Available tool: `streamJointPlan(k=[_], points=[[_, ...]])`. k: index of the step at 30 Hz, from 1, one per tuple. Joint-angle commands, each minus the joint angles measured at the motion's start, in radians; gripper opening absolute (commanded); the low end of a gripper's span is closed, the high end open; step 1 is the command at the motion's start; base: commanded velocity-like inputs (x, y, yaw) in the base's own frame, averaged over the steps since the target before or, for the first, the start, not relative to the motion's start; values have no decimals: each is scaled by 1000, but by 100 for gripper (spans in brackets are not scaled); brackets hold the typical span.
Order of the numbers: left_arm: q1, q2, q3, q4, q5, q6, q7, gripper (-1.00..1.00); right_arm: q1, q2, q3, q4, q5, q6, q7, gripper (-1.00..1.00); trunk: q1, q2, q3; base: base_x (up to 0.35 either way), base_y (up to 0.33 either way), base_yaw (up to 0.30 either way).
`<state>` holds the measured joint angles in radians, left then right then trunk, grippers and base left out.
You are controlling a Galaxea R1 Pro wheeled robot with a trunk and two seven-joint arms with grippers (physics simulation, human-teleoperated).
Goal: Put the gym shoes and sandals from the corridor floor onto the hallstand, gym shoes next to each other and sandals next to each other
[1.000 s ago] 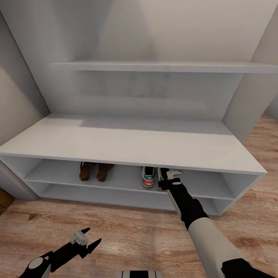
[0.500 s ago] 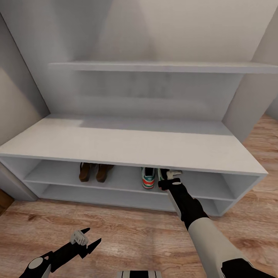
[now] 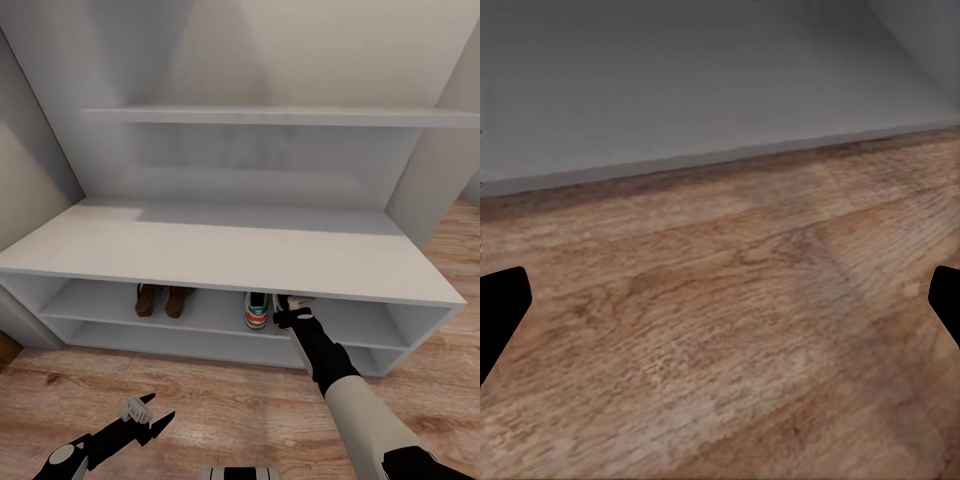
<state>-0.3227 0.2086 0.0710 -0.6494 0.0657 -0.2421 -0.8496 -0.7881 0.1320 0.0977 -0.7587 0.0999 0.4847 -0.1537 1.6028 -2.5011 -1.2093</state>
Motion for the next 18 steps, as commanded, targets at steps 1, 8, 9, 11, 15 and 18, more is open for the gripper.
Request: streamJointPlan(k=[1, 8, 9, 11, 15, 18], points=[[0, 0, 1, 1, 3, -2, -5, 100, 0, 0, 2, -1, 10, 8, -1, -100, 0, 0, -1, 22, 0, 0], [-1, 0, 1, 1, 3, -2, -5, 100, 0, 0, 2, -1, 10, 8, -1, -100, 0, 0, -1, 5, 0, 0], [-1, 0, 1, 1, 3, -2, -5, 100, 0, 0, 2, -1, 10, 8, -1, -100, 0, 0, -1, 0, 0, 0], [0, 0, 1, 1, 3, -2, -5, 100, 0, 0, 2, -1, 9, 8, -1, 100, 0, 0, -1, 0, 0, 0], [0, 1, 1, 1, 3, -2, -5, 100, 0, 0, 2, -1, 9, 8, -1, 100, 0, 0, -1, 0, 0, 0], [-1, 1, 1, 1, 3, -3, -5, 100, 0, 0, 2, -1, 10, 8, -1, 100, 0, 0, -1, 0, 0, 0]])
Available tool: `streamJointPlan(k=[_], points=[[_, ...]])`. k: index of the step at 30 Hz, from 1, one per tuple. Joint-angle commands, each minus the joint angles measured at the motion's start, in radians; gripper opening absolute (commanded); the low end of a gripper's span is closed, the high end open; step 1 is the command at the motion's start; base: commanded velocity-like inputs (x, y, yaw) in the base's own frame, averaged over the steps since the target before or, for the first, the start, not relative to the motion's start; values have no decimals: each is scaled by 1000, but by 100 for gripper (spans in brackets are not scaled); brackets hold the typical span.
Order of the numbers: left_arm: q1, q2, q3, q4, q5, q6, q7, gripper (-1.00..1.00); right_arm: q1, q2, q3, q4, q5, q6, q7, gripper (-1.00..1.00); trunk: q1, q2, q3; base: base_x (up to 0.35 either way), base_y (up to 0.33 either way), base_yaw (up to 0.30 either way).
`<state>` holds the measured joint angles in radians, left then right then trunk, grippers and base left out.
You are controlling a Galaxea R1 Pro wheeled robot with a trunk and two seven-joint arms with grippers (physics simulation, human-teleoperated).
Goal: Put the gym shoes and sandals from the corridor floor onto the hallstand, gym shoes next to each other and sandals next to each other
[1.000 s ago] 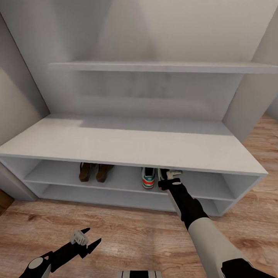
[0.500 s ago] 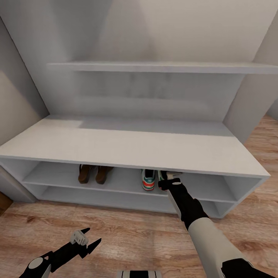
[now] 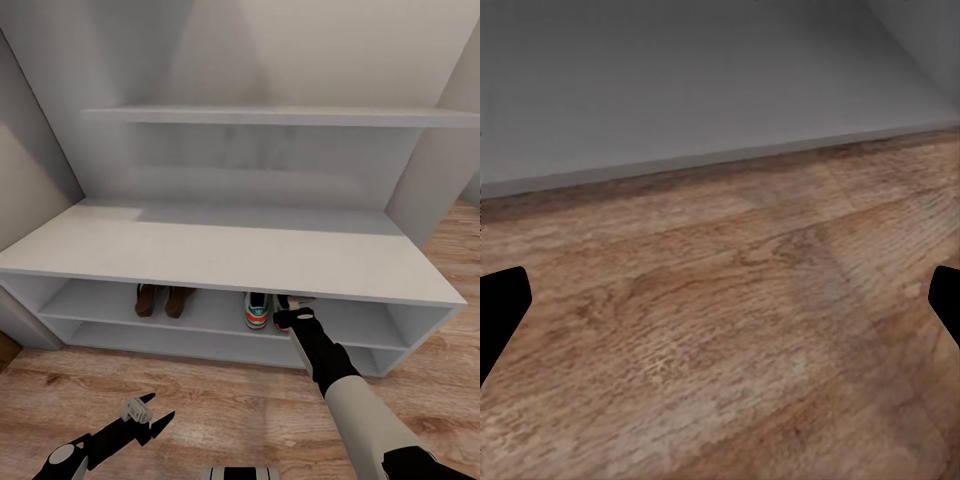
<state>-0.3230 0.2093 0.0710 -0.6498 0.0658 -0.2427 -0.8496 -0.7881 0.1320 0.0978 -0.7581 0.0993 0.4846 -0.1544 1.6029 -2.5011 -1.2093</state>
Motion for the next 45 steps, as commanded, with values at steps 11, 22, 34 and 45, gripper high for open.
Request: streamJointPlan(k=[11, 22, 34, 45], points=[[0, 0, 0, 1, 3, -3, -5, 100, 0, 0, 2, -1, 11, 8, -1, 100, 0, 0, -1, -212, 0, 0], [-1, 1, 1, 1, 3, -3, -5, 100, 0, 0, 1, -2, 11, 8, -1, 100, 0, 0, -1, -331, 0, 0], [-1, 1, 2, 1, 3, -3, -5, 100, 1, -3, -1, 0, 12, 6, -2, 100, 0, 0, -1, -151, 0, 0], [-1, 1, 10, -2, 3, -10, -5, 100, 17, -8, -1, 0, 12, 3, -2, 100, 0, 0, -1, -1, 0, 0]])
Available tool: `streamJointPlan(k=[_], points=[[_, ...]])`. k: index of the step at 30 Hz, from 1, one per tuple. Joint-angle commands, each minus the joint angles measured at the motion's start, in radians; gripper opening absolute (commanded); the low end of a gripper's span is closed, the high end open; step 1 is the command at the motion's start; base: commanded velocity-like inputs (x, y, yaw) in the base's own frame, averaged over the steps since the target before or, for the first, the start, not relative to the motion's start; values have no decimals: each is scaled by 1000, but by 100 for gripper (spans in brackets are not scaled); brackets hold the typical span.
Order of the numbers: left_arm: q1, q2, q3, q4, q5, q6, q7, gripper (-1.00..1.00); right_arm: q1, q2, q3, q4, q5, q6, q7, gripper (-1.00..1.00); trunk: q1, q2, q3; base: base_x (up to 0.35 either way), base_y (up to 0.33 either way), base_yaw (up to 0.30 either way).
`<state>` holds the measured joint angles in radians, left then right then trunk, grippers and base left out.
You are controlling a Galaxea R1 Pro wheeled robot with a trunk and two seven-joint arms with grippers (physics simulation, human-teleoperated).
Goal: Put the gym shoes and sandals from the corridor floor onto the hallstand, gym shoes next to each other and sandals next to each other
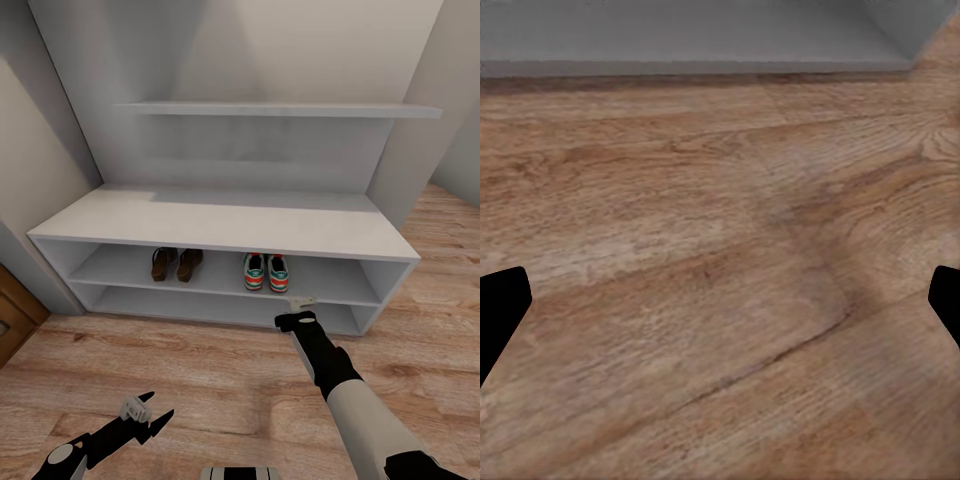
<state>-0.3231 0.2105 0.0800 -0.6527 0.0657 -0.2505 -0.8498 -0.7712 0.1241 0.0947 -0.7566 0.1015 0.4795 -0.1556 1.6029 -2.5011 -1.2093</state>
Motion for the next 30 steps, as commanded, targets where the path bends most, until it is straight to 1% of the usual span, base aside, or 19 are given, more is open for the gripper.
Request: streamJointPlan(k=[1, 4, 5, 7, 8, 10, 13, 15, 16, 18, 19, 22, 23, 24, 25, 26, 28, 30], points=[[-1, 0, 2, 1, 3, -2, -5, 100, 8, -1, 2, -1, 10, 7, 0, 100, 0, 0, -1, 0, 0, 0], [-1, 1, 2, 1, 3, -1, -5, 100, 36, -3, 2, -1, 9, -1, 1, 100, 0, 0, -1, 0, 0, 0], [-1, 1, 3, 1, 3, -1, -5, 100, 54, -3, 2, 0, 9, -10, 2, 100, 0, 0, -1, 0, 0, 0], [0, 1, 3, 1, 3, -1, -5, 100, 86, -4, 2, 0, 9, -32, 2, 100, 0, 0, -1, 0, 0, 0], [0, 1, 3, 1, 4, -1, -5, 100, 112, -4, 2, 0, 9, -55, 2, 100, 0, 0, -1, 0, 0, 0], [0, 3, 3, 1, 4, -1, -5, 100, 139, -5, 2, 0, 10, -84, 2, 100, 0, 0, -1, 0, 0, 0], [1, 6, 3, 1, 5, -1, -5, 100, 211, -12, 2, 2, 11, -176, 2, 100, 0, 0, -1, 0, 0, 0], [1, 6, 3, 1, 5, -1, -5, 100, 238, -18, 2, 9, 11, -214, 2, 100, 0, 0, -1, 0, 0, 0], [1, 7, 3, 1, 4, -1, -5, 100, 263, -25, 2, 20, 11, -251, 2, 100, 0, 0, -1, 0, 0, 0], [1, 7, 3, 1, 5, -1, -5, 100, 285, -32, 2, 36, 11, -288, 2, 100, 0, 0, -1, 0, 0, 0], [1, 7, 3, 1, 5, 0, -5, 100, 303, -37, 2, 56, 10, -327, 2, 100, 0, 0, -1, 0, 0, 0], [1, 7, 3, 1, 4, 1, -5, 100, 326, -48, 2, 105, 9, -410, 2, 100, 0, 0, -1, 0, 0, 0], [1, 7, 3, 2, 5, 1, -5, 100, 341, -64, 2, 180, 8, -520, 4, 100, 0, 0, -1, 0, 0, 0], [1, 7, 3, 2, 5, 1, -5, 100, 343, -71, 2, 207, 8, -559, 9, 100, 0, 0, -1, 0, 0, 0], [1, 7, 3, 2, 5, 1, -5, 100, 344, -74, 1, 220, 8, -579, 13, 100, 0, 0, -1, 0, 0, 0], [1, 7, 3, 2, 5, 1, -5, 100, 345, -83, 1, 243, 8, -614, 25, 100, 0, 0, -1, 0, 0, 0], [1, 7, 3, 2, 5, 1, -4, 100, 346, -93, 1, 263, 8, -646, 42, 100, 0, 0, -1, 0, 0, 0], [0, 7, 3, 2, 4, 2, -4, 100, 347, -121, 0, 296, 7, -694, 85, 100, -1, 0, 7, 0, 0, 0]])
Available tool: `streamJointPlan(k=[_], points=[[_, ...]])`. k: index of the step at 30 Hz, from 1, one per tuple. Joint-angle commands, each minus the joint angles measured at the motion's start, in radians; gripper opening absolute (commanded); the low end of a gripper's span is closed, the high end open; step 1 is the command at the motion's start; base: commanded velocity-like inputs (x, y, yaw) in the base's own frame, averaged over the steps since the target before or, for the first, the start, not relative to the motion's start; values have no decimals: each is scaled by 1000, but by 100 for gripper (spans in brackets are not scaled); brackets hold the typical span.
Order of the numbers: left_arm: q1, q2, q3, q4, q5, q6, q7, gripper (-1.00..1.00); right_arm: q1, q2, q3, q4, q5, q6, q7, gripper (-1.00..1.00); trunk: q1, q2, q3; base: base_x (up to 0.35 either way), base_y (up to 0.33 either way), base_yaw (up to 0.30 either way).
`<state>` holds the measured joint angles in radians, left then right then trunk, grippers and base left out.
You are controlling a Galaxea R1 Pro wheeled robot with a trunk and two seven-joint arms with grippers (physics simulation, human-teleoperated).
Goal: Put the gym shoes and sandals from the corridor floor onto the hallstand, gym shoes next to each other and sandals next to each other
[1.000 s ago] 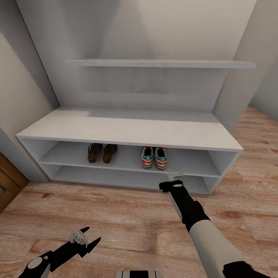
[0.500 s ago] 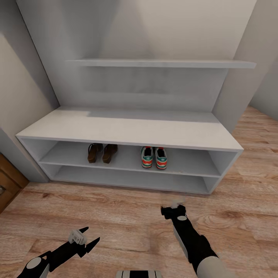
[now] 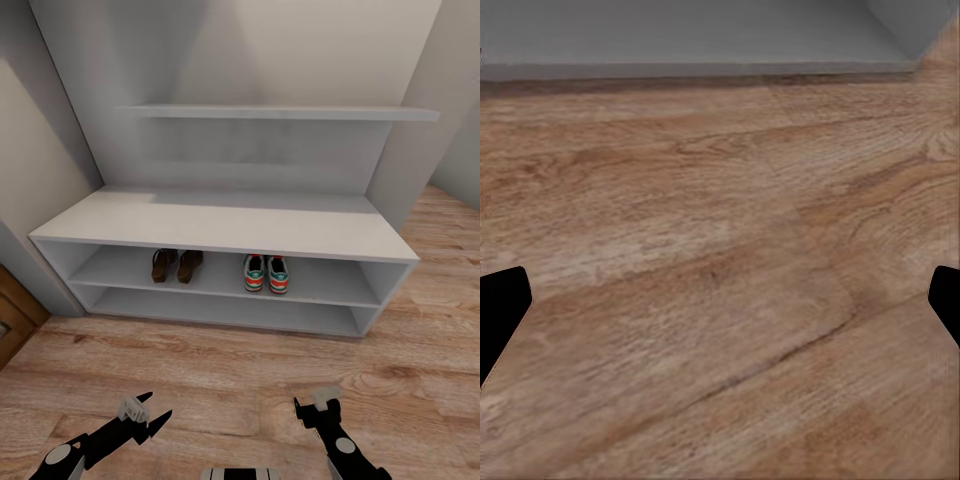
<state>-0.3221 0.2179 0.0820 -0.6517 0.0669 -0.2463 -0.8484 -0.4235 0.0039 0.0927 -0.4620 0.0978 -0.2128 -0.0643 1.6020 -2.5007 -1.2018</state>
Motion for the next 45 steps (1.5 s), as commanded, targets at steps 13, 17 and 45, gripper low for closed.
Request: streamJointPlan(k=[13, 17, 45], points=[[-2, 0, 1, 3, 2, 0, 25, 100, 0, -98, -28, 83, -64, -47, 203, 100, -37, 64, 43, 0, 0, 0], [-2, 1, 2, 3, 3, 1, 29, 100, 0, -123, -33, 102, -114, -48, 248, 100, -52, 92, 56, 0, 0, 0], [14, 12, 2, 122, 14, -7, 429, 100, 2, -195, -36, 282, -139, -134, 284, 100, -159, 288, 143, 0, 0, 0]])
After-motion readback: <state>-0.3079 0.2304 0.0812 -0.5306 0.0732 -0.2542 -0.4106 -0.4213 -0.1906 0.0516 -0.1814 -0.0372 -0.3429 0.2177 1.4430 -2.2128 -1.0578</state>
